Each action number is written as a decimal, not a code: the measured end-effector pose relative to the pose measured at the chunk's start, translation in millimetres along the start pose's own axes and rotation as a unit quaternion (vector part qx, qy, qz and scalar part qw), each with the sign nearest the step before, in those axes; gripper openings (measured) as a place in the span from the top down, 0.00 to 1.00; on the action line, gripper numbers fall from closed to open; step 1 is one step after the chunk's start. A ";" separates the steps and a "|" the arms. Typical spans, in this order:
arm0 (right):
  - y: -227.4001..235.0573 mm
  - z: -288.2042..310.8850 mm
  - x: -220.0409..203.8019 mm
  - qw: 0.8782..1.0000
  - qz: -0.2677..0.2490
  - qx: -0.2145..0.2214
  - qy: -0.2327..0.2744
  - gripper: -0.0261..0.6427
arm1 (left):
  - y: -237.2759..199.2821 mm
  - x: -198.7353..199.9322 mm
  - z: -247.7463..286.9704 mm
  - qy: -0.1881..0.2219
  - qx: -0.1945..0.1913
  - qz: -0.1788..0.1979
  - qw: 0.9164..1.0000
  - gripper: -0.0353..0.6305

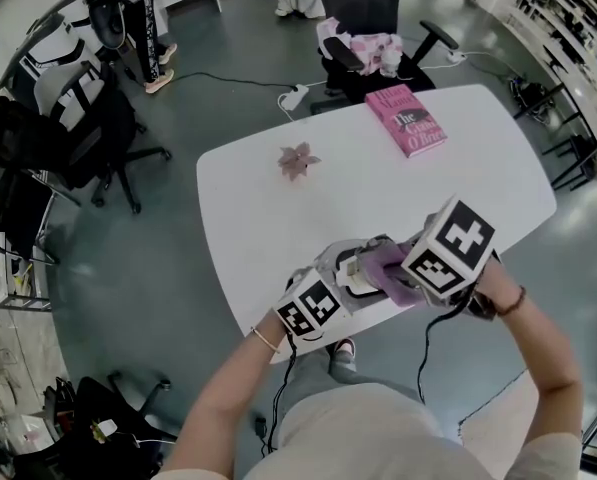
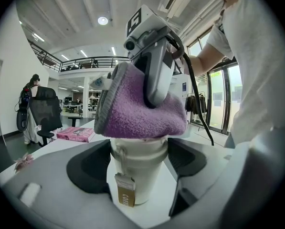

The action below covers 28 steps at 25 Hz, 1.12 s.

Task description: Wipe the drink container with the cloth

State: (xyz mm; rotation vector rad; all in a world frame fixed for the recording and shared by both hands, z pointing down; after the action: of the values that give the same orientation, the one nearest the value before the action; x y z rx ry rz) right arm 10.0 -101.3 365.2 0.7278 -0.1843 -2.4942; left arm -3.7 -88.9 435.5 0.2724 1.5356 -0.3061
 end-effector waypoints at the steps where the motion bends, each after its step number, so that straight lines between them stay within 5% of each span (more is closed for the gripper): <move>1: 1.3 1.7 0.0 1.000 -0.002 -0.002 -0.005 0.84 | -0.1 -0.3 0.2 0.000 0.000 0.000 1.000 0.38; 28: 52.8 -15.3 -13.1 0.995 0.064 -0.074 -0.024 0.84 | 0.0 -1.2 0.4 0.007 0.001 0.001 1.000 0.38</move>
State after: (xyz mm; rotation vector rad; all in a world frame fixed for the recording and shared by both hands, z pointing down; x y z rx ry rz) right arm 51.5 -139.0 372.6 0.5759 -0.0612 -2.3747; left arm -3.3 -88.9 436.7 0.2787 1.5479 -0.3046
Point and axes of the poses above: the fingertips, and each gripper's own axes: z forward along the fingers, y to its right, x out of its top, the point moved 3 cm from there along -z, backward along the fingers, and after that the axes turned 15 degrees about y, right-handed, at the moved point
